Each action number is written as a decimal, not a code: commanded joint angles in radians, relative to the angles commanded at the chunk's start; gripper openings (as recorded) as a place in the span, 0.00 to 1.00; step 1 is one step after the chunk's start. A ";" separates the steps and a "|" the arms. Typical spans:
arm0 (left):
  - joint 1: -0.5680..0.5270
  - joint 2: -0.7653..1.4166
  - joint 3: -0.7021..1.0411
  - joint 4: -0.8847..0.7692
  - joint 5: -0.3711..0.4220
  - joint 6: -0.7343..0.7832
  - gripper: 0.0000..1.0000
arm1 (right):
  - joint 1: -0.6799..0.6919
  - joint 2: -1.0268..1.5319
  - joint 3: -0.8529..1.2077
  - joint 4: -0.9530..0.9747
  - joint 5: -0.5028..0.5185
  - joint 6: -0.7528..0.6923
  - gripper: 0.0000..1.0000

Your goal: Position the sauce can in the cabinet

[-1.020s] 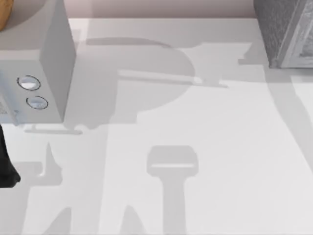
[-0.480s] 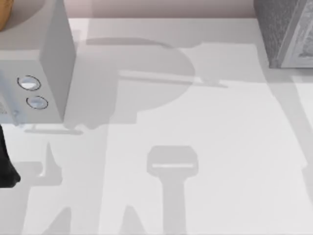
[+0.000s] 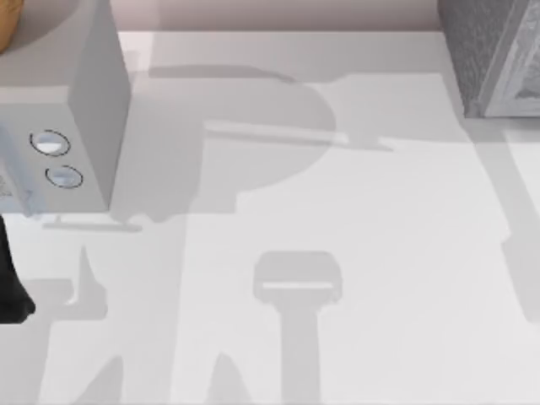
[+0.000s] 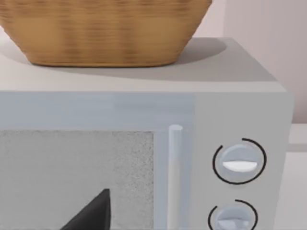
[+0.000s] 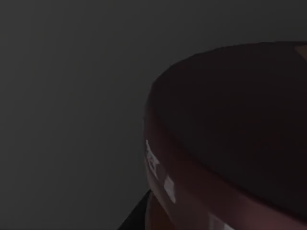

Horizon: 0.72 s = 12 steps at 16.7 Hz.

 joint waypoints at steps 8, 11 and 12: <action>0.000 0.000 0.000 0.000 0.000 0.000 1.00 | 0.000 0.000 0.000 0.000 0.000 0.000 0.38; 0.000 0.000 0.000 0.000 0.000 0.000 1.00 | 0.000 0.000 0.000 0.000 0.000 0.000 0.60; 0.000 0.000 0.000 0.000 0.000 0.000 1.00 | 0.000 0.000 0.000 0.000 0.000 0.000 0.68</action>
